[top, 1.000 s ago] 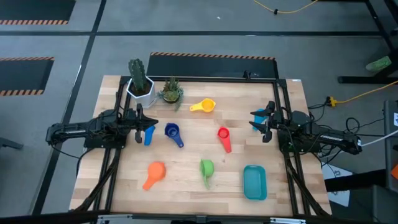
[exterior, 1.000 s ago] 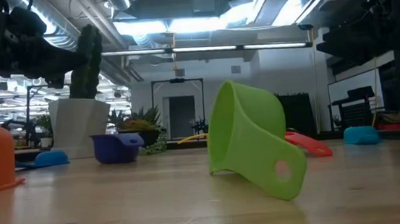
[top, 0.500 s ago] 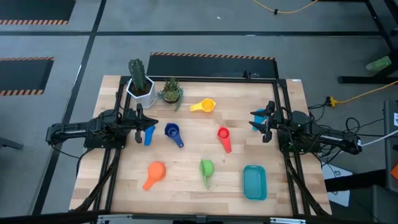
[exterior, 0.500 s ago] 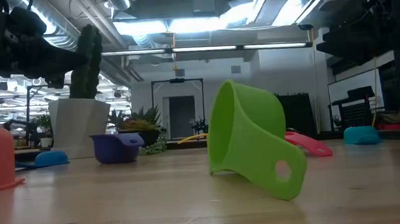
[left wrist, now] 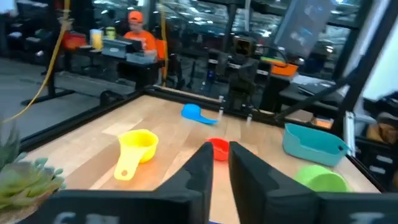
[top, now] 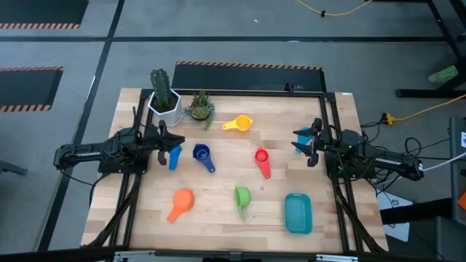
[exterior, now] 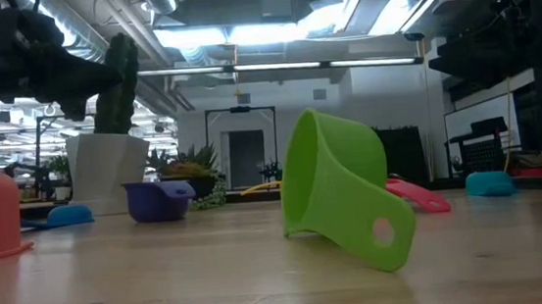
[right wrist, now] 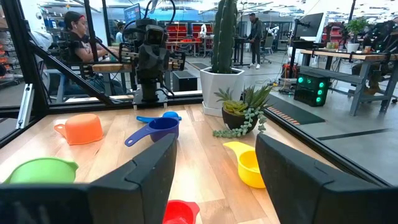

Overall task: Nest measuring cups in basket
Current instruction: Move the orange measuring cup to the center of the table

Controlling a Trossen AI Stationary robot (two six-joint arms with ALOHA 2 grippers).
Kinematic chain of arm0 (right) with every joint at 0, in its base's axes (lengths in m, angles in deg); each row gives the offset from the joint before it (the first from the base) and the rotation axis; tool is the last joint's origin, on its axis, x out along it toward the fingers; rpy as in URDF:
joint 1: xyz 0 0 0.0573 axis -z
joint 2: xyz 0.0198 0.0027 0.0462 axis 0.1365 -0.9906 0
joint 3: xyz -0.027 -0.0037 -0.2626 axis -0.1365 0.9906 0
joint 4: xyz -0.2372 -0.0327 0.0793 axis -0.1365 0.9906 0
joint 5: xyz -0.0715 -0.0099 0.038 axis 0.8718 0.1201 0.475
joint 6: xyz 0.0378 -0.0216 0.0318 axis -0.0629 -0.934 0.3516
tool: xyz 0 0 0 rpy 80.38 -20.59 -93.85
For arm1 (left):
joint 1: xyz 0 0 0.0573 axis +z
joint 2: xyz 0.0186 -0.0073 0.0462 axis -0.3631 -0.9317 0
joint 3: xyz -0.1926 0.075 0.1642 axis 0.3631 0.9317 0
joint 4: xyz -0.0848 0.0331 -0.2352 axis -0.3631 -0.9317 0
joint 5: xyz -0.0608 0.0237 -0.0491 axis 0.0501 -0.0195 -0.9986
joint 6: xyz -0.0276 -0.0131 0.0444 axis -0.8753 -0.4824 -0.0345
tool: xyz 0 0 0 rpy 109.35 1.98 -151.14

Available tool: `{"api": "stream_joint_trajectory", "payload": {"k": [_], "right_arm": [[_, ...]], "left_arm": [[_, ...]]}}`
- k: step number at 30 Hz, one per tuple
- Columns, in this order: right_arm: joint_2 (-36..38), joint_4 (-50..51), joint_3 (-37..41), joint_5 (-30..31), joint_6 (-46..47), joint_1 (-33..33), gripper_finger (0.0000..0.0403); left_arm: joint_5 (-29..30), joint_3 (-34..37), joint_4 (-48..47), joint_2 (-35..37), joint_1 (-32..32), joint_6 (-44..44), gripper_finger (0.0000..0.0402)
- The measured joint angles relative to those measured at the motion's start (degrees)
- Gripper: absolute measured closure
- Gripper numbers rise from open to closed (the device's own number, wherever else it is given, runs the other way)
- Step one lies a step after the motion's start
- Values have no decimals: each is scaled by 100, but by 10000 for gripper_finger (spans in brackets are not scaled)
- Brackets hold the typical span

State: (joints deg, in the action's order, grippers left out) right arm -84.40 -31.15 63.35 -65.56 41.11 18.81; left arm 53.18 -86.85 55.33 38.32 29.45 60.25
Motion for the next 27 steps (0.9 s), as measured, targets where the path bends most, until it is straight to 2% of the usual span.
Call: {"api": "stream_joint_trajectory", "payload": {"k": [6,11,20,27], "right_arm": [[2,1,0,0,0,-1,178],[1,1,0,0,0,-2,178],[0,1,2,-2,0,0,178],[0,0,0,0,0,-2,178]], "left_arm": [[64,0,4,0,0,-165,291],[65,0,6,1,0,-231,266],[66,0,39,0,0,-278,260],[38,-278,73,-23,0,-965,263]]}}
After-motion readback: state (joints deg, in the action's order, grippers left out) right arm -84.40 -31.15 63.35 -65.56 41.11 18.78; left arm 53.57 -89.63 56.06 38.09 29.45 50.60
